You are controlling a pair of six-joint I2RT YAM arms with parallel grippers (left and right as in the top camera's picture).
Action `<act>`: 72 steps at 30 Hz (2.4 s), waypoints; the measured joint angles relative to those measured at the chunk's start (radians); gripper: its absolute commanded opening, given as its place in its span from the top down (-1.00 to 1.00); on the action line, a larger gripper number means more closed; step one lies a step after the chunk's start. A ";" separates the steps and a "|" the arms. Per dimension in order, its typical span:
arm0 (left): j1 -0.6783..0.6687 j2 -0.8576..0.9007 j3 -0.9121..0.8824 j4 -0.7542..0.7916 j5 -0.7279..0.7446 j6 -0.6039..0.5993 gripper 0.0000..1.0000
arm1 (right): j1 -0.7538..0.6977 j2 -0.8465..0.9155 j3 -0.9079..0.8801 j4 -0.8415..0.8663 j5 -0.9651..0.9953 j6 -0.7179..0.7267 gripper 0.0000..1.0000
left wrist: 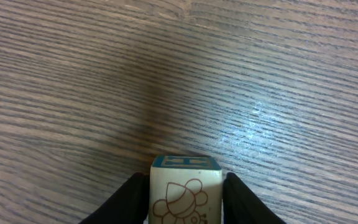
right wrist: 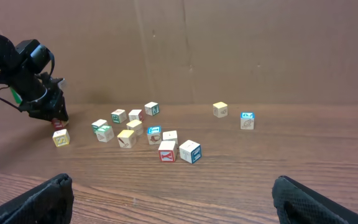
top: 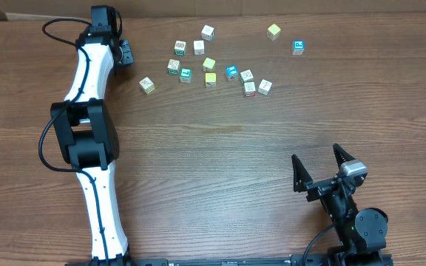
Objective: Form a circle
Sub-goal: 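Lower the left gripper onto the blue-bordered block and close, then carry the blue-bordered block toward the table centre with the left gripper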
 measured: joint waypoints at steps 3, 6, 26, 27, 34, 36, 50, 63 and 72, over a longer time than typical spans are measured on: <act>0.000 0.000 0.000 0.008 0.003 0.000 0.29 | 0.000 0.000 0.000 0.000 0.000 -0.001 -1.00; 0.000 0.000 0.000 0.017 0.003 0.000 0.33 | 0.000 0.000 0.000 0.000 0.000 -0.001 -1.00; 0.000 -0.087 0.000 -0.041 0.007 0.000 0.62 | 0.000 0.000 0.000 -0.001 0.000 0.000 -1.00; 0.000 -0.115 0.000 -0.056 0.007 0.000 0.62 | 0.000 0.000 0.000 0.000 0.000 0.000 -1.00; 0.000 -0.444 0.005 -0.198 0.025 -0.004 0.65 | 0.000 0.000 0.000 0.000 0.000 0.000 -1.00; 0.000 -0.521 0.008 -0.268 0.033 -0.010 0.67 | 0.000 0.000 0.000 -0.001 0.000 -0.001 -1.00; -0.001 -0.844 0.013 -0.822 0.182 -0.089 0.91 | 0.000 0.000 0.000 -0.001 0.000 0.000 -1.00; -0.161 -0.842 -0.281 -0.870 0.291 -0.109 0.92 | 0.000 0.000 0.000 0.000 0.000 -0.001 -1.00; -0.263 -0.835 -0.607 -0.692 0.294 -0.190 0.91 | 0.000 0.000 0.000 0.000 0.000 -0.001 -1.00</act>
